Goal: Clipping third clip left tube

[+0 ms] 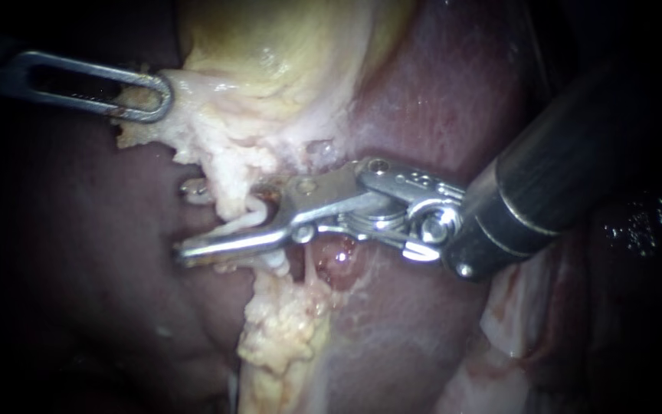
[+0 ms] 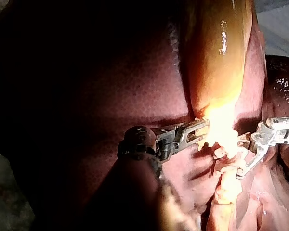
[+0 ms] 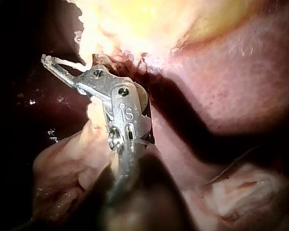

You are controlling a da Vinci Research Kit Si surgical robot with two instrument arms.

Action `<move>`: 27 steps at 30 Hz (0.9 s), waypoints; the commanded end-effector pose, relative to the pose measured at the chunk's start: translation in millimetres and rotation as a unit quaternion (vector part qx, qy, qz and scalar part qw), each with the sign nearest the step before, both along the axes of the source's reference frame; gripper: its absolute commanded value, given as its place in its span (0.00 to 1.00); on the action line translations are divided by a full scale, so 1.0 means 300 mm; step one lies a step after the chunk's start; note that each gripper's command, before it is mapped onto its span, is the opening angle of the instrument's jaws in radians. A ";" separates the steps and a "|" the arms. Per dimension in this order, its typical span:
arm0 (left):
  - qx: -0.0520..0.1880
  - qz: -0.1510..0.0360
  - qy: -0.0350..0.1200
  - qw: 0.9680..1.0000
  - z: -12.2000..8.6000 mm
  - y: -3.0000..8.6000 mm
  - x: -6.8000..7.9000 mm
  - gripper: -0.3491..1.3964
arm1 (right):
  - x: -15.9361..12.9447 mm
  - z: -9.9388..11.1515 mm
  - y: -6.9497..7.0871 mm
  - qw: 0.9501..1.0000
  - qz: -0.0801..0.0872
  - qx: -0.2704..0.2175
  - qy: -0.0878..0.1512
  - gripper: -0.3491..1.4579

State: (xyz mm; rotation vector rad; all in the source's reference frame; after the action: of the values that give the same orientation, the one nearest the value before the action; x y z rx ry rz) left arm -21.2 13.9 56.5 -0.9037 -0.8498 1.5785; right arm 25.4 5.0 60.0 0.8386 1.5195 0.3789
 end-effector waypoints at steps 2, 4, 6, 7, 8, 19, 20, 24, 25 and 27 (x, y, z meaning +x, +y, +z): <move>0.001 0.000 0.000 1.000 -0.0001 0.0000 0.0000 0.00 | -0.0003 -0.0011 0.0003 1.000 -0.001 0.001 0.000 0.44; 0.001 0.000 0.000 1.000 -0.0001 0.0000 0.0000 0.00 | -0.0006 -0.0016 0.0005 1.000 -0.001 0.001 0.001 0.44; 0.001 0.000 0.000 1.000 -0.0001 0.0000 0.0000 0.00 | -0.0007 -0.0017 0.0007 1.000 -0.001 0.001 0.001 0.44; 0.001 0.000 0.000 1.000 -0.0001 0.0000 0.0000 0.00 | -0.0009 -0.0018 0.0008 1.000 -0.001 0.002 0.001 0.44; 0.001 0.000 0.000 1.000 -0.0001 0.0000 0.0000 0.00 | -0.0009 -0.0018 0.0008 1.000 -0.002 0.002 0.002 0.43; 0.001 0.000 0.000 1.000 -0.0002 0.0000 -0.0001 0.00 | -0.0022 -0.0022 0.0006 0.999 -0.009 0.042 -0.008 0.30; 0.001 0.000 0.000 1.000 -0.0002 0.0000 -0.0001 0.00 | -0.0025 -0.0021 0.0006 0.999 -0.009 0.044 -0.009 0.27; 0.000 0.000 0.000 1.000 -0.0002 0.0000 -0.0001 0.00 | -0.0032 -0.0022 0.0005 0.999 -0.010 0.050 -0.010 0.18; 0.000 0.000 0.000 1.000 -0.0002 0.0000 -0.0001 0.00 | -0.0033 -0.0022 0.0004 0.999 -0.010 0.050 -0.010 0.16; 0.000 0.000 0.000 1.000 -0.0002 0.0000 -0.0001 0.00 | -0.0037 -0.0022 0.0004 0.998 -0.011 0.053 -0.011 0.08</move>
State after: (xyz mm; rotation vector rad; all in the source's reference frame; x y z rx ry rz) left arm -21.3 13.8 56.5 -0.9040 -0.8517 1.5780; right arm 24.2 5.1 59.3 0.9309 1.4787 0.4550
